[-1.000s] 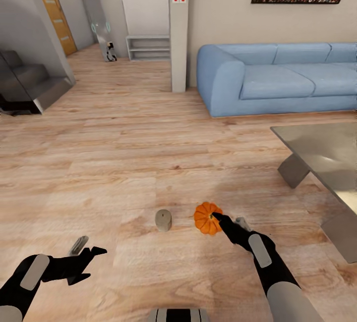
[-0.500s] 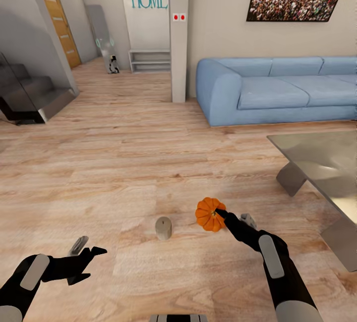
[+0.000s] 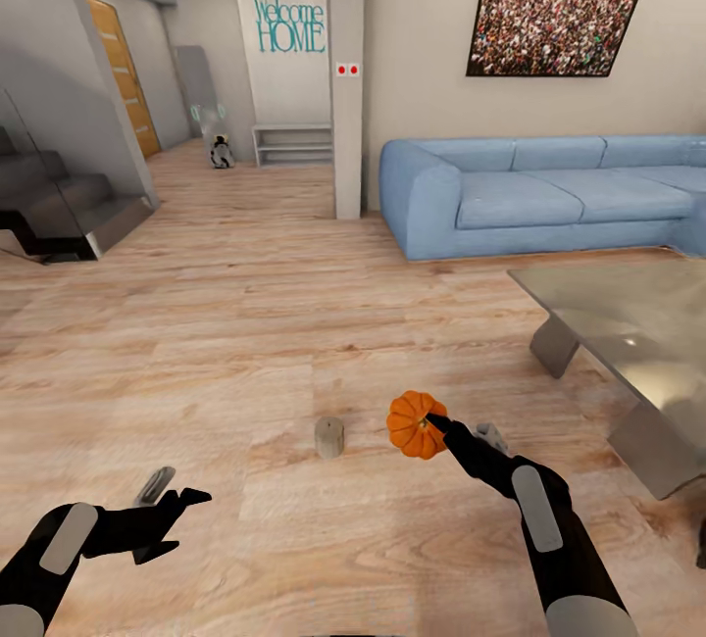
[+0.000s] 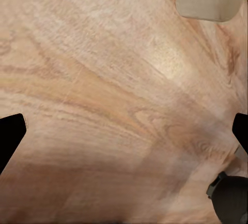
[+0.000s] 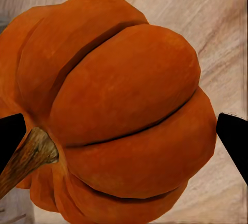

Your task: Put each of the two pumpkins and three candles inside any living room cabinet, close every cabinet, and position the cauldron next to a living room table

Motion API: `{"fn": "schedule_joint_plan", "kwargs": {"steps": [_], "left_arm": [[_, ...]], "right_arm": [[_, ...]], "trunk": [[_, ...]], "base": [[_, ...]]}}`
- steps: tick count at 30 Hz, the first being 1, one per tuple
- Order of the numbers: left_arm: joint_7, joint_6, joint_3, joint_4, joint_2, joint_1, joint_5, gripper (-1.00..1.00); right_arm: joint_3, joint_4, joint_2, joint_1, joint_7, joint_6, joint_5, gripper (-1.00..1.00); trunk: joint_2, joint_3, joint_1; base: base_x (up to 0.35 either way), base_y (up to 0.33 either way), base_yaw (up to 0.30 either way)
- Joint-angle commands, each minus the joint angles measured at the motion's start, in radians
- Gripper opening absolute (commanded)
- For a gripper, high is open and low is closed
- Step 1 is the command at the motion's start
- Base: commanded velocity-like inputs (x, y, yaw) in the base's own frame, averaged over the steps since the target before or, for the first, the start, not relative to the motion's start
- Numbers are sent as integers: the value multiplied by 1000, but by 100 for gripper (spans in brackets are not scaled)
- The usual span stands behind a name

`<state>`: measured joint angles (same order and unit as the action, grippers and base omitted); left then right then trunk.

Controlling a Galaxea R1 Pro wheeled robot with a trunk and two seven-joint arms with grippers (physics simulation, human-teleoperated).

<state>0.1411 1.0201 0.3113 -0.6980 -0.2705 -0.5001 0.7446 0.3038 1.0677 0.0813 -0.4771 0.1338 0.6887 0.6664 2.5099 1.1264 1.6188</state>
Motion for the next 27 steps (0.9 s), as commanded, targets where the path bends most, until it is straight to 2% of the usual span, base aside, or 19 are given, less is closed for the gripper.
{"fn": "schedule_joint_plan", "kwargs": {"steps": [1,6,22,27], "left_arm": [[0,0,0,0,0,0,-1,100],[0,0,0,0,-1,0,-1,100],[0,0,1,0,-1,0,-1,100],[0,3,1,0,-1,0,-1,100]], "right_arm": [[0,0,0,0,0,0,2,-100],[-1,0,1,0,-1,-1,0,-100],[-3,-2,2,0,0,-1,2,-100],[-4,-14,1,0,0,0,2,-100]], "trunk": [[0,-5,0],[-1,-27,-3],[-5,-89,-10],[-5,-89,-10]], "base": [[-275,61,-227],[-97,19,-178],[-32,6,-10],[-178,79,-213]]}}
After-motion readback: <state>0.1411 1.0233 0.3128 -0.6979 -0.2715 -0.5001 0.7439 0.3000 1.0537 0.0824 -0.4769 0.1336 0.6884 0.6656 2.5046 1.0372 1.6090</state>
